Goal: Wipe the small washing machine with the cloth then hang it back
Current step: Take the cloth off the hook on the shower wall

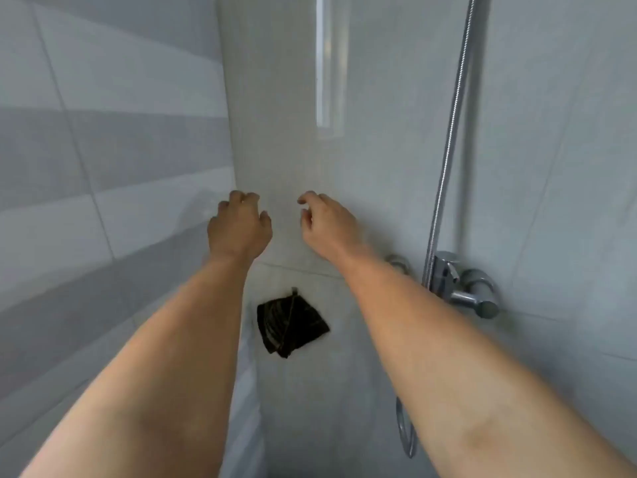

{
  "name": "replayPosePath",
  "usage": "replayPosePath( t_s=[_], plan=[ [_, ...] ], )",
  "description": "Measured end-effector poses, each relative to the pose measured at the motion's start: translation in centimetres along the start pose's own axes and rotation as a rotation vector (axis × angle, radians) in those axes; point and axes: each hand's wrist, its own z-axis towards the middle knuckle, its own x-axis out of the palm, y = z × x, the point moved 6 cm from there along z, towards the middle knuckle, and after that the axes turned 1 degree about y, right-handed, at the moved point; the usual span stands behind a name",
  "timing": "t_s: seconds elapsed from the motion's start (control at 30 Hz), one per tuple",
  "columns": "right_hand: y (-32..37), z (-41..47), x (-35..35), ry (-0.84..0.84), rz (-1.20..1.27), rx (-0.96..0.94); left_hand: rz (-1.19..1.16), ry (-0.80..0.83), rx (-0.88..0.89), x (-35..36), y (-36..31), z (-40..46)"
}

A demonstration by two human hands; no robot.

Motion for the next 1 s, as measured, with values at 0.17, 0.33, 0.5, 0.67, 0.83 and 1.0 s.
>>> replayPosePath(
  t_s=[0.17, 0.33, 0.5, 0.67, 0.83, 1.0],
  plan=[
    [-5.7, -7.2, 10.8, 0.288, -0.031, 0.279, -0.101, 0.303, -0.152, 9.7, 5.1, -6.0],
    [-8.8, -12.5, 18.3, 0.319, 0.008, 0.431, -0.389, 0.508, -0.396, 18.2, 8.8, -11.0],
    [-9.6, -14.7, 22.4, 0.24, 0.076, 0.534, -0.807, 0.564, -0.773, 24.0, 10.9, -13.1],
    [-9.7, -14.2, 24.5, 0.205, 0.171, 0.607, -0.921, 0.611, -0.961, 27.2, 12.4, -14.1],
    [-9.3, -12.6, 22.6, 0.083, 0.278, 0.591, -0.925, 0.628, -0.825, 26.2, 11.7, -13.1],
    [-6.6, -12.0, 18.5, 0.117, 0.658, 0.595, -0.998, 0.559, -0.805, 22.4, 11.2, -13.1]
  ],
)
